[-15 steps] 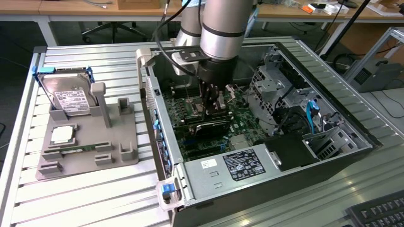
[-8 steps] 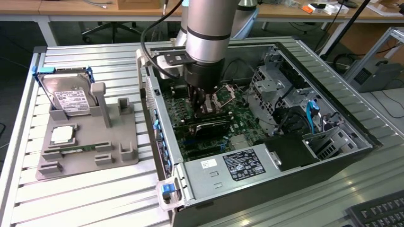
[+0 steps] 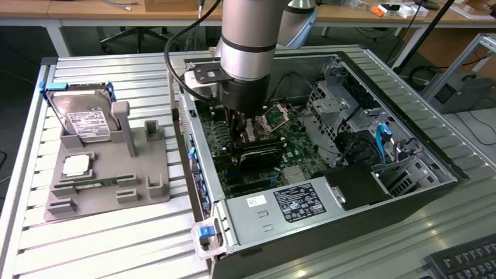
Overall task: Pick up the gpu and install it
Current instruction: 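Press down on the gpu until it lock into place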
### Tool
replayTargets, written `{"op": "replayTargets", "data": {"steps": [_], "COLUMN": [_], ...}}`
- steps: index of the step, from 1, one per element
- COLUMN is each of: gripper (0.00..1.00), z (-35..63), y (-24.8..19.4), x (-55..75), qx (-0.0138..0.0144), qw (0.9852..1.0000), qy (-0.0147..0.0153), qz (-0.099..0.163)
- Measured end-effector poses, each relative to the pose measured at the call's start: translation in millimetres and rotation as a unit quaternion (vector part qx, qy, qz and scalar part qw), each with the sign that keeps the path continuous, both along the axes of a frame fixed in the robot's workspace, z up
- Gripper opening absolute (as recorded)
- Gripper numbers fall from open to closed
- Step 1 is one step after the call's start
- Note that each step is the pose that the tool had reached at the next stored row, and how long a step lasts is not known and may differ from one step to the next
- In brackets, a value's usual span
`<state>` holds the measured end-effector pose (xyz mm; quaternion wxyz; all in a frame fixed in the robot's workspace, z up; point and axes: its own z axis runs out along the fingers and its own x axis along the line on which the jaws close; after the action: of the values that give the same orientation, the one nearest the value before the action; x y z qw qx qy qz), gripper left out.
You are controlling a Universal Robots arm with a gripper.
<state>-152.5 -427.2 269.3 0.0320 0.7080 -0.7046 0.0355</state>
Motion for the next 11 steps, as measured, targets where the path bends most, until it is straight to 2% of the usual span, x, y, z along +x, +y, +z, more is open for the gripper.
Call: {"op": "replayTargets", "data": {"steps": [3,4,5,6,7,8,10,11], "gripper": [0.11,0.11,0.11,0.11,0.11,0.11,0.11,0.11], "z": [-3.5,2.0,18.7,22.6,22.9,22.9,22.6,22.5], "y": [-1.0,-1.0,-1.4,-1.5,-1.7,-1.7,-1.7,-1.7], "x": [-1.0,-0.9,-1.6,-4.4,-18.3,-30.2,-48.9,-53.1], "qx": [-0.0002,0.0021,0.0020,0.0023,0.0022,0.0023,0.0023,0.0023], "qw": [1.0000,1.0000,1.0000,1.0000,1.0000,1.0000,0.9999,0.9999], "qy": [0.0003,-0.0008,-0.0014,-0.0033,-0.0072,-0.0096,-0.0125,-0.0130], "qz": [0.000,0.000,0.000,0.000,0.000,0.000,0.000,0.000]}}
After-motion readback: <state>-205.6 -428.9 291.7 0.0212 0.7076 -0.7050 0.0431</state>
